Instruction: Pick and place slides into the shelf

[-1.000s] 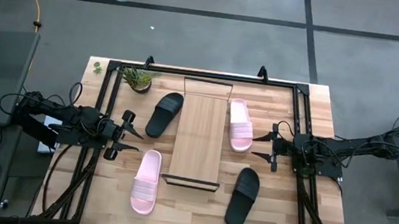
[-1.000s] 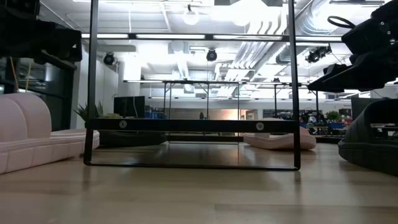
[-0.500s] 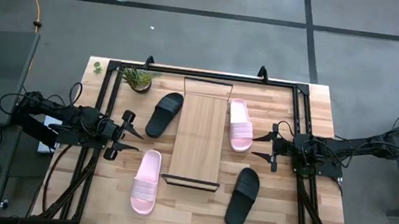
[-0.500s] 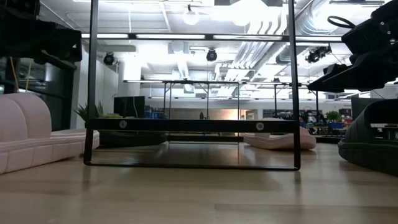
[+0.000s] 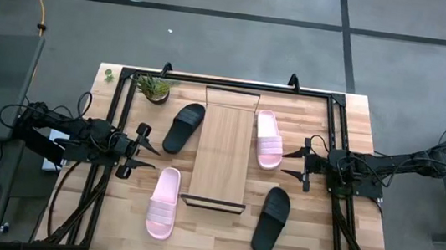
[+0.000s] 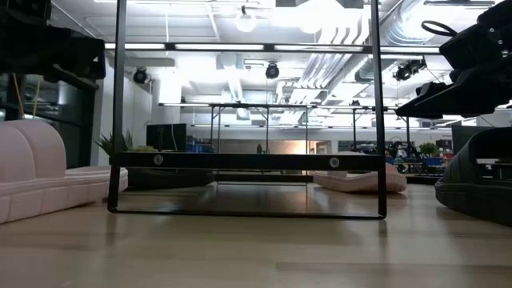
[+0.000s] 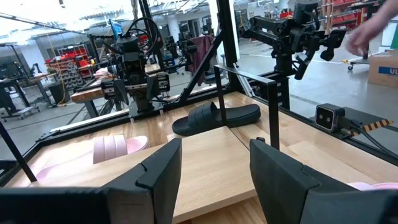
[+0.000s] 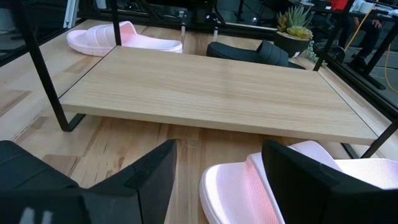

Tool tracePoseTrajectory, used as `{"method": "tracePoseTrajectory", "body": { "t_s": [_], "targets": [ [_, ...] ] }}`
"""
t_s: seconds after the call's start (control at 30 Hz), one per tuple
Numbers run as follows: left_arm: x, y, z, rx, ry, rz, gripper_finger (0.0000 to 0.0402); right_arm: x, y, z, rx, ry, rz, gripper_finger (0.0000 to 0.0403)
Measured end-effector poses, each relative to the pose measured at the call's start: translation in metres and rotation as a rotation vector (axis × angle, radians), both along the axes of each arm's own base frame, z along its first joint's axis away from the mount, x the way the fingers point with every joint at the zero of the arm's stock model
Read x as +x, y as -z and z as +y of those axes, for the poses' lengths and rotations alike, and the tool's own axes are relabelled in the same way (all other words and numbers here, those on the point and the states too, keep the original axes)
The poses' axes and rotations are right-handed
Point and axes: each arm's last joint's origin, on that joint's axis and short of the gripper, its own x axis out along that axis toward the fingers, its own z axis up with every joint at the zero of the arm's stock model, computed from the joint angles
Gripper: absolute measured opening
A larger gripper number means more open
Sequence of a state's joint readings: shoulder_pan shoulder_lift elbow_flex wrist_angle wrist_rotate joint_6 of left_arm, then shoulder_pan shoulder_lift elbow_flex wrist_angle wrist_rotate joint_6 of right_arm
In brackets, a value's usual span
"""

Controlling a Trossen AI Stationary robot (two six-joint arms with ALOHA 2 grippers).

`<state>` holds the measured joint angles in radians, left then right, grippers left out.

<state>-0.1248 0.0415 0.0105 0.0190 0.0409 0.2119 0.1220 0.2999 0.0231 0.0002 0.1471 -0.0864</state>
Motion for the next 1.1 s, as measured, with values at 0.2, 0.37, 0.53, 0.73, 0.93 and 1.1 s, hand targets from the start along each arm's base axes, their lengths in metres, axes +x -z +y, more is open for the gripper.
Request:
{"method": "tracePoseTrajectory", "body": {
  "t_s": [0.2,0.37,0.53,0.73,0.93,1.1],
  "targets": [
    [0.0000,0.0000,0.0000,0.000,0.000,0.000,0.0172,0.0000,0.0000,0.0000,0.000,0.000,0.000,0.0229],
    [0.0000,0.0001,0.0000,0.000,0.000,0.001,0.0172,0.0000,0.0000,0.0000,0.000,0.000,0.000,0.0229],
    [0.0000,0.0000,0.0000,0.000,0.000,0.000,0.0172,0.0000,0.0000,0.0000,0.000,0.000,0.000,0.0229],
    [0.0000,0.0001,0.0000,0.000,0.000,0.001,0.0172,0.0000,0.0000,0.0000,0.000,0.000,0.000,0.0229],
    [0.0000,0.0000,0.0000,-0.044,-0.001,0.007,0.0172,0.0000,0.0000,0.0000,0.000,0.000,0.000,0.0229],
    [0.0002,-0.0035,0.0012,-0.370,-0.039,0.018,0.0172,0.0003,-0.0011,0.0001,0.049,0.012,-0.013,0.0229]
  ]
}}
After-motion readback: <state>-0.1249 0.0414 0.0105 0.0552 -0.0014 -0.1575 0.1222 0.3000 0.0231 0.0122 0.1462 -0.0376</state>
